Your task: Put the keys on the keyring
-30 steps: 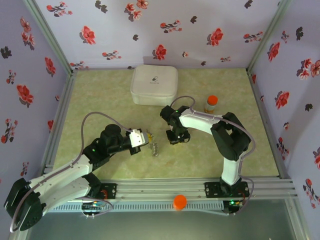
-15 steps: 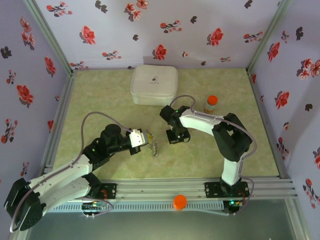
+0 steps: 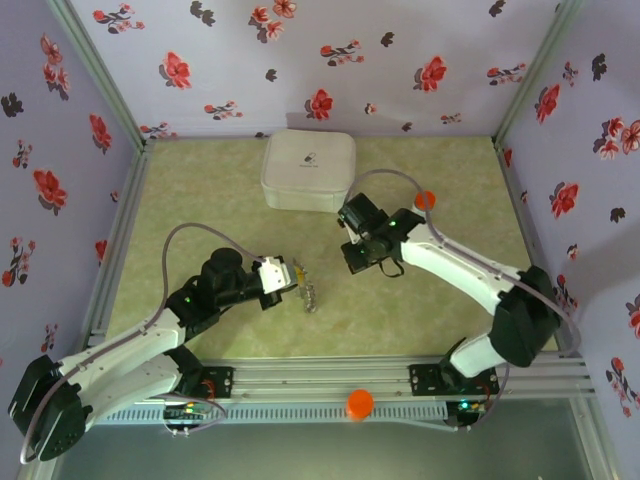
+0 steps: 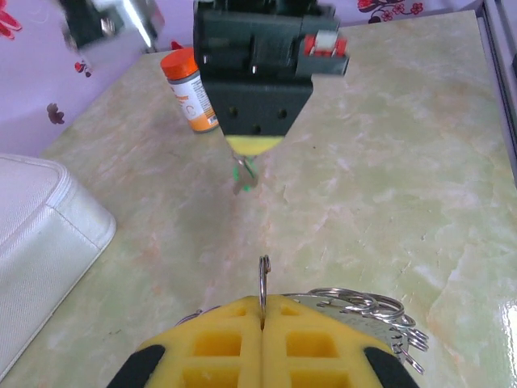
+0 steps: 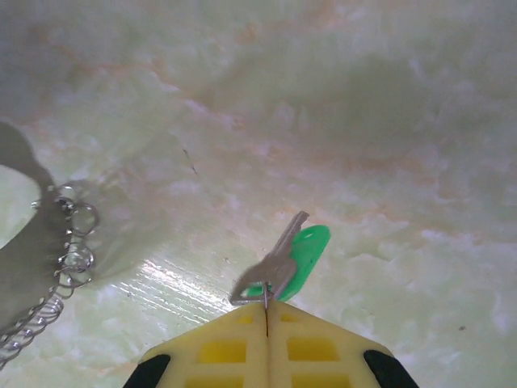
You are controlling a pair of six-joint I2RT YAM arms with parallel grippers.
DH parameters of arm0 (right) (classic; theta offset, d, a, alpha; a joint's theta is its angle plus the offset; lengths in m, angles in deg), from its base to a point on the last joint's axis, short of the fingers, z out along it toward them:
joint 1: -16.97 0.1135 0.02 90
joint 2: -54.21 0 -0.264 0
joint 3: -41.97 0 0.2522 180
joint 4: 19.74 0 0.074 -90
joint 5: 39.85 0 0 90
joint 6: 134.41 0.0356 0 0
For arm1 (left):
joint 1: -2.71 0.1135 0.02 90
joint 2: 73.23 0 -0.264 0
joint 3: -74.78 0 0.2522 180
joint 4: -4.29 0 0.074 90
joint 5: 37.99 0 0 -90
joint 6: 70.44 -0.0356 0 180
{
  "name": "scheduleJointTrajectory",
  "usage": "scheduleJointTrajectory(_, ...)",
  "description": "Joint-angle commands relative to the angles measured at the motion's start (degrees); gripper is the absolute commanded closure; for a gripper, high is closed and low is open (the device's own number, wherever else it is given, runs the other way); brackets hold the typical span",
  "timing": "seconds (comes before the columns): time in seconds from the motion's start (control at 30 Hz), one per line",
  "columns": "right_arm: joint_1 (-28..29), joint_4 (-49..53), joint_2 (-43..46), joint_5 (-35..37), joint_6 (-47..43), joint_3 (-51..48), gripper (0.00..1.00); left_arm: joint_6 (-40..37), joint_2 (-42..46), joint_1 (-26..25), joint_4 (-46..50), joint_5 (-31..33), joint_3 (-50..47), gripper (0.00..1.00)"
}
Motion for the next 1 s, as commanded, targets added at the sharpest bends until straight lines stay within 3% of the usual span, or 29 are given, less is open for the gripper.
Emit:
scheduleJointTrajectory(0.0, 0.24, -3.54, 4.68, -1.94, -7.01, -1.71, 1.00, 2.56, 0.56, -0.30, -2.81, 0.74, 1.47, 1.00)
scheduleJointTrajectory(0.33, 0.24, -9.30, 12.93, -13.43, -15.21, -4.20, 1.00, 9.06, 0.00, -0.21, -6.30, 0.06, 2.19, 1.00)
scheduleJointTrajectory(0.63, 0.24, -10.68, 12.51, -22.70, -16.21, -2.76, 1.00, 12.11, -0.88, -0.22, -8.36, -0.71, 2.17, 1.00)
scheduleJointTrajectory(0.97, 2.03, -11.77, 10.24, -27.66, -18.77, -1.72, 1.00, 14.80, -2.35, -0.21, -9.06, -1.35, 2.41, 1.00)
